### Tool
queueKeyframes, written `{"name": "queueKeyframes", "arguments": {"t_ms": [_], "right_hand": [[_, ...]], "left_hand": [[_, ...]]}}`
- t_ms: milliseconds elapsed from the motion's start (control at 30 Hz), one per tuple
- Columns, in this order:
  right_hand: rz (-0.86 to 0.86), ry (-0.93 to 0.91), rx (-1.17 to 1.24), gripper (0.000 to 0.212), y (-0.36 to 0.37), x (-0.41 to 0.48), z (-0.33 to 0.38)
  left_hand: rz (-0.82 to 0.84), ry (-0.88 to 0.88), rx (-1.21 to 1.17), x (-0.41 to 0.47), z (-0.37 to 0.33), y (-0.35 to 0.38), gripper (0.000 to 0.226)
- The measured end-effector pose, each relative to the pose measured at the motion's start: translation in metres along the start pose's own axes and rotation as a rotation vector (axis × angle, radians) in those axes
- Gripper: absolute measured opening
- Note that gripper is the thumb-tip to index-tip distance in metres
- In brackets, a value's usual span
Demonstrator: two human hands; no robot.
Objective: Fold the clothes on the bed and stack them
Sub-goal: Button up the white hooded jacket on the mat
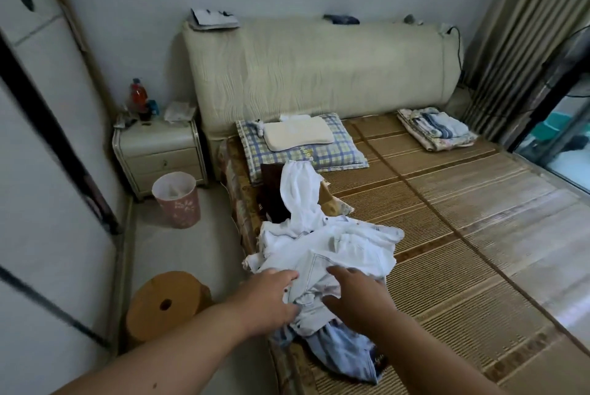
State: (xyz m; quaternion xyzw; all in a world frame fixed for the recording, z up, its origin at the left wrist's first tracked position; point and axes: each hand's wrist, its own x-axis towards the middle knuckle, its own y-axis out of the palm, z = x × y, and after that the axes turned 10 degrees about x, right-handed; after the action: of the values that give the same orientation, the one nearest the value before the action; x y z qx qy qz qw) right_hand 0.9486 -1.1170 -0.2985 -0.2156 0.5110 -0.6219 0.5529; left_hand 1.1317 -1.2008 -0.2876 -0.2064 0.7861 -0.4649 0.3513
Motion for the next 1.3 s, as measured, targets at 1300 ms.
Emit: {"name": "queueKeyframes", "arguments": {"t_ms": [1300], "right_hand": [[-0.286, 1.059, 0.658, 0.105, 0.106, 0.386, -0.191]], "left_hand": [[0.304, 0.093, 0.035, 0.565, 0.039, 0.104, 0.070]]}}
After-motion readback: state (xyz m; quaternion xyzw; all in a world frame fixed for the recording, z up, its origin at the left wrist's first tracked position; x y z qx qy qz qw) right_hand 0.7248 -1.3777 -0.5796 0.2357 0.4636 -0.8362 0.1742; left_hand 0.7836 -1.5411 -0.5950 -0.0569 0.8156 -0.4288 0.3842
